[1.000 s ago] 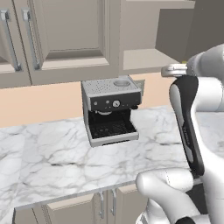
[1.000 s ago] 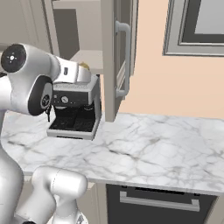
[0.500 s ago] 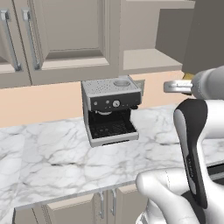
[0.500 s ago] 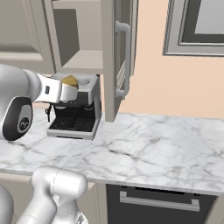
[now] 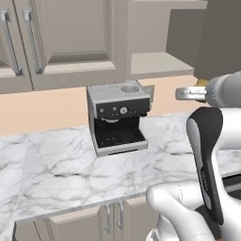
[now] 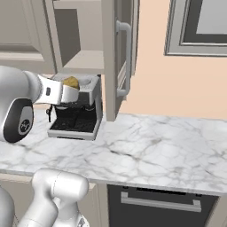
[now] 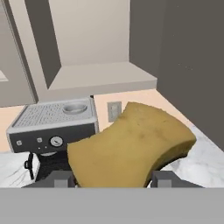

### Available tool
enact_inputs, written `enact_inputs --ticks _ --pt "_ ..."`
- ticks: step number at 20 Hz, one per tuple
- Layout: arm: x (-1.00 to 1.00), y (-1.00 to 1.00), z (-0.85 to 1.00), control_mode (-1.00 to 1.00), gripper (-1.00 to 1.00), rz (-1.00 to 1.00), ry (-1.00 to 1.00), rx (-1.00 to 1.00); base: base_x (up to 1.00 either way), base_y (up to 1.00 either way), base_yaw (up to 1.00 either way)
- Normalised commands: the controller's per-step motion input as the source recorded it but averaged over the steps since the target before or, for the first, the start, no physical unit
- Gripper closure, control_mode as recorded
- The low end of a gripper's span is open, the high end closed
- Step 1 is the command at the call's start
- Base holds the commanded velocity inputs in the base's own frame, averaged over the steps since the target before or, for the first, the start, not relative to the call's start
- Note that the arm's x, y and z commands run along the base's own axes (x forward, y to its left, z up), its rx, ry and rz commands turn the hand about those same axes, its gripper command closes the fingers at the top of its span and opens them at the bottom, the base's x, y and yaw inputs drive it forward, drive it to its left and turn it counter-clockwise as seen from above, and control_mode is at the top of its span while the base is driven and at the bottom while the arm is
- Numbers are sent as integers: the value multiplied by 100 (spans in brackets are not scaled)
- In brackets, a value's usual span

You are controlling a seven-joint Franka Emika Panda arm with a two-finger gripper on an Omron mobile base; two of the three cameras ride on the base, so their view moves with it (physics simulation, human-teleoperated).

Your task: Locate and retrieve the sponge and bar soap from the cabinet. Place them next to the sink.

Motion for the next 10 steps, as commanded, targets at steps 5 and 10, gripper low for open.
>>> enact_inputs --ticks 5,10 --pt "0 0 0 100 100 0 0 0 -39 -33 0" --pt "0 0 0 100 100 0 0 0 -68 -4 -2"
